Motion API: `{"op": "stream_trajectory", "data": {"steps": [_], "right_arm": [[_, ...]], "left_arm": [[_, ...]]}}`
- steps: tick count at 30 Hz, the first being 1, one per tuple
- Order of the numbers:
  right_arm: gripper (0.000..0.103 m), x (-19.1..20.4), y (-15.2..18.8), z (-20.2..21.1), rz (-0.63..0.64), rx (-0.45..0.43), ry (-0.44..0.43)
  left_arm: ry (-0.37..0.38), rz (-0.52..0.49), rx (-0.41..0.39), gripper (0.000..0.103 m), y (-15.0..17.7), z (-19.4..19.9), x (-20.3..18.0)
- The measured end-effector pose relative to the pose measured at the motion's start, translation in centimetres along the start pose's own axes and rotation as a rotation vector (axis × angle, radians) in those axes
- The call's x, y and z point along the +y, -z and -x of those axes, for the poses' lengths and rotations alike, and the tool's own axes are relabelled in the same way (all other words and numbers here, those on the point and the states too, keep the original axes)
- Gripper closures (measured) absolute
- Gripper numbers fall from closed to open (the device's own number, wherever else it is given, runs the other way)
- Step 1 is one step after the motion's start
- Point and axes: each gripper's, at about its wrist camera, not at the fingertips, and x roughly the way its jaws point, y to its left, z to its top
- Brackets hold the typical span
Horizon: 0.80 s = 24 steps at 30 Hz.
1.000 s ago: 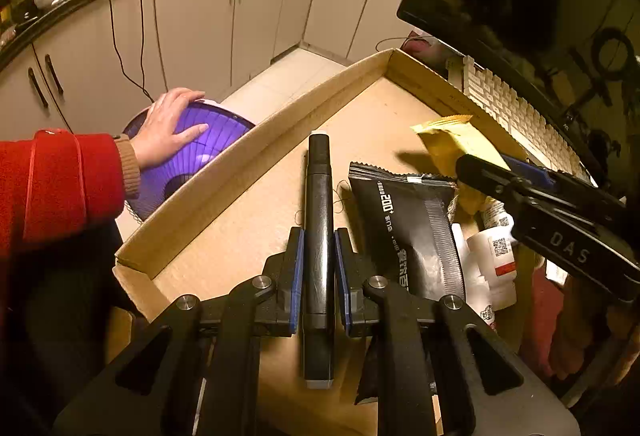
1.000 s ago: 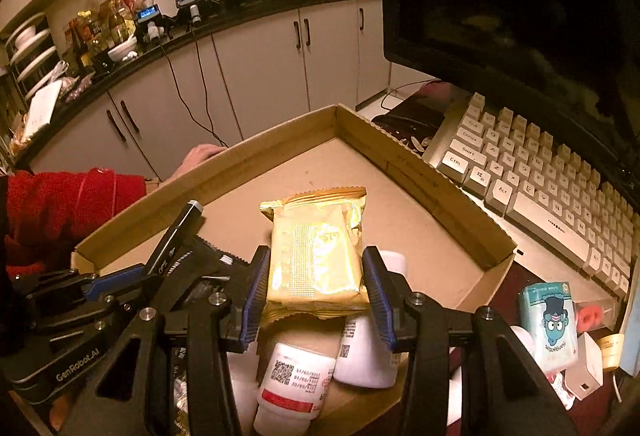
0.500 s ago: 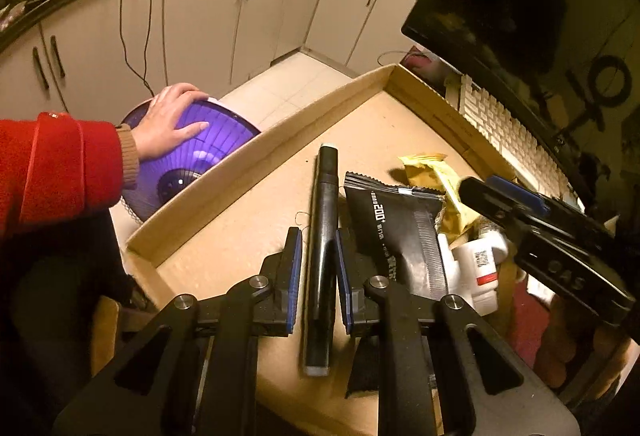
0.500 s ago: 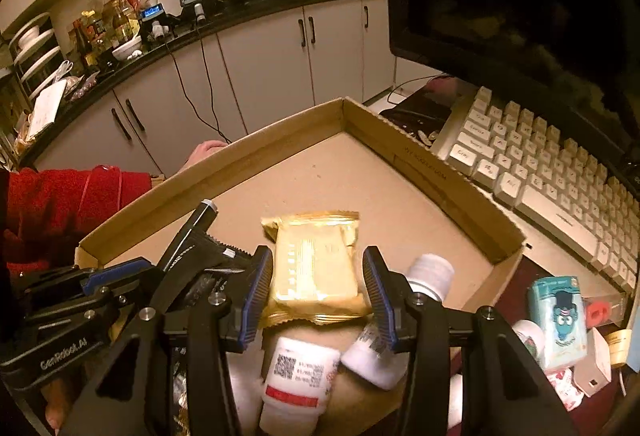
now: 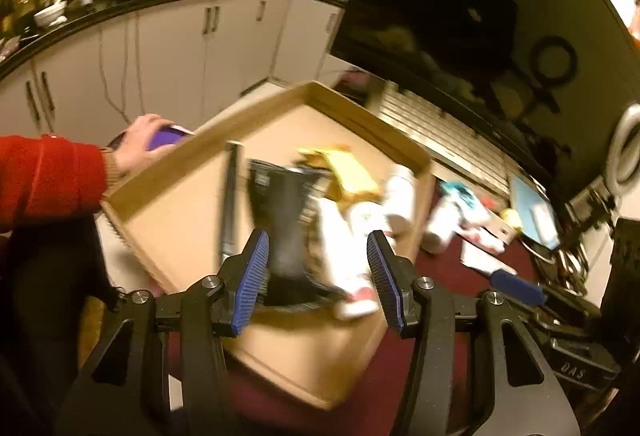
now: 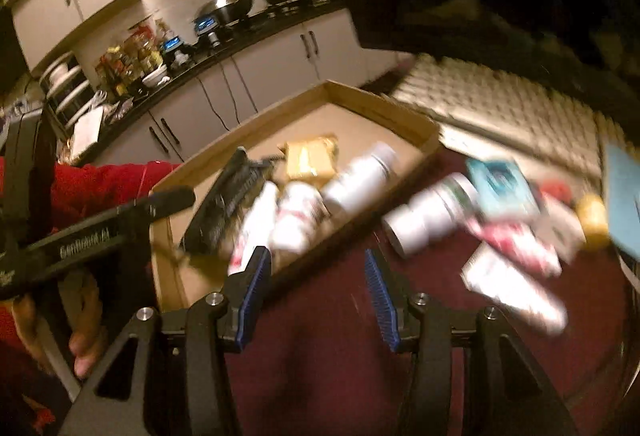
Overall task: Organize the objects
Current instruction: 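Move marker and snack packet over the tray and open both tools to release, then grasp the white hand cream tube with the left tool while the right tool grasps the green-capped marker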
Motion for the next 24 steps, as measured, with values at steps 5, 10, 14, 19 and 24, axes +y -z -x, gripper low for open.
{"op": "stream_trajectory", "data": {"steps": [5,10,14,19,24], "right_arm": [[0.051,-3.3,3.8,2.8,-0.058,-0.008,0.086],[0.051,-7.5,6.8,5.8,-0.159,-0.032,0.179],[0.051,-10.0,8.0,7.8,-0.220,-0.051,0.250],[0.051,-12.3,9.4,9.0,-0.305,-0.071,0.309],[0.051,-13.4,9.6,8.0,-0.357,-0.031,0.357]], "left_arm": [[0.029,-0.083,0.051,0.052,2.1,-0.8,-4.7],[0.086,-0.148,0.108,0.052,4.4,-2.1,-8.8],[0.110,-0.218,0.126,0.052,5.5,-2.4,-12.0],[0.128,-0.267,0.145,0.052,6.7,-2.6,-13.7],[0.124,-0.260,0.157,0.052,6.9,-2.9,-13.8]]}}
